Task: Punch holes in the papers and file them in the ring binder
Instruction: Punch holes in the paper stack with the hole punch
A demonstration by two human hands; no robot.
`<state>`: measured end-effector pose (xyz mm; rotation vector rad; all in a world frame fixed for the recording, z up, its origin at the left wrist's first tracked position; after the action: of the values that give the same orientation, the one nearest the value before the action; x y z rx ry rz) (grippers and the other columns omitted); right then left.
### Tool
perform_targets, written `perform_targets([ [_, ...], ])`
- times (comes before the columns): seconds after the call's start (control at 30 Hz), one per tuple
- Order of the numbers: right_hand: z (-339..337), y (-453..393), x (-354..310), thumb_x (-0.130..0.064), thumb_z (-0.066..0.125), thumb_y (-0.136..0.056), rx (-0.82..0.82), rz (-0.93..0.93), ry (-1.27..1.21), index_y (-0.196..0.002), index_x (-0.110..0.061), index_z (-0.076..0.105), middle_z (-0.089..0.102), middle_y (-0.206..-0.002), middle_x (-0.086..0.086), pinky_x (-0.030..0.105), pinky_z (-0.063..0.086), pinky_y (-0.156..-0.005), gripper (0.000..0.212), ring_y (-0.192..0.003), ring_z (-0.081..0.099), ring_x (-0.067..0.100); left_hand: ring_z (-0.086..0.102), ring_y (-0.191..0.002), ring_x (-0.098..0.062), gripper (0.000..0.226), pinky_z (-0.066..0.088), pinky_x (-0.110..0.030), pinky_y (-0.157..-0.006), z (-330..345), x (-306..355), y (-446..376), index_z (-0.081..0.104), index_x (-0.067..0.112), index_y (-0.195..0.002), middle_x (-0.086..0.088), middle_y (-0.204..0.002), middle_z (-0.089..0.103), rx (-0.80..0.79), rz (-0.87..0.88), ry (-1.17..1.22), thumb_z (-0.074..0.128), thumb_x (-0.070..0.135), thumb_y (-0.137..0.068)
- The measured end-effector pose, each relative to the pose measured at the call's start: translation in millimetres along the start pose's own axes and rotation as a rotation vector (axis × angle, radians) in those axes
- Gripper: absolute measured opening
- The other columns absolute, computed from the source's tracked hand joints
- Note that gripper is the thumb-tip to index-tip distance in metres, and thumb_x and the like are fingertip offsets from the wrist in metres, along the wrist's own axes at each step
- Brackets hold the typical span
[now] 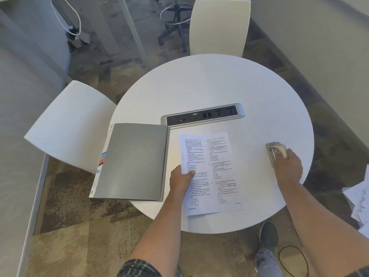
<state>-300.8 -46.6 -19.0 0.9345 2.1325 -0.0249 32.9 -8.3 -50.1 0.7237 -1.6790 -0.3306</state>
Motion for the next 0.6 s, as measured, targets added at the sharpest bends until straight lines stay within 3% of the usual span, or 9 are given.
perform_targets([
  [0.17,0.3,9.8,1.6,-0.023,0.052,-0.104,0.006,-0.062,-0.087,-0.140,-0.013,0.059,0.066,-0.134,0.009,0.035,0.047,-0.096,0.038,-0.119,0.062,0.032,0.076,-0.093,-0.023,0.014,0.062,-0.049,-0.090,0.7,-1.2,-5.8,0.073,0.026,-0.099,0.004,-0.100,0.079,0.004,-0.025,0.012,0.078,0.020,-0.088],
  [0.33,13.5,18.4,-7.8,-0.026,0.063,-0.097,-0.103,-0.055,-0.138,-0.126,-0.020,0.071,0.074,-0.117,0.003,0.027,0.041,-0.081,0.030,-0.095,0.062,0.018,0.076,-0.093,-0.025,0.015,0.062,-0.048,-0.091,-0.1,-1.9,-8.1,0.073,0.025,-0.096,0.001,-0.100,0.079,-0.002,-0.056,0.081,0.078,0.012,-0.090],
  [0.6,33.0,36.7,-16.8,-0.037,0.069,-0.092,-0.204,-0.091,-0.130,-0.110,-0.028,0.076,0.071,-0.094,-0.014,0.026,0.042,-0.071,0.021,-0.092,0.065,0.012,0.076,-0.097,-0.031,0.017,0.060,-0.052,-0.093,-3.8,-3.0,-11.0,0.075,0.020,-0.098,-0.005,-0.104,0.080,-0.021,-0.096,0.156,0.079,0.007,-0.087],
])
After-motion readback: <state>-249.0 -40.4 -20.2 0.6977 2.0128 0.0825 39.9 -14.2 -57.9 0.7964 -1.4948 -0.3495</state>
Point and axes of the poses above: each hand's wrist, its own y-axis away from the middle knuckle, its own z-axis out of the palm, x = y × z, the point moved 1 cm from there along -y, towards the middle knuckle
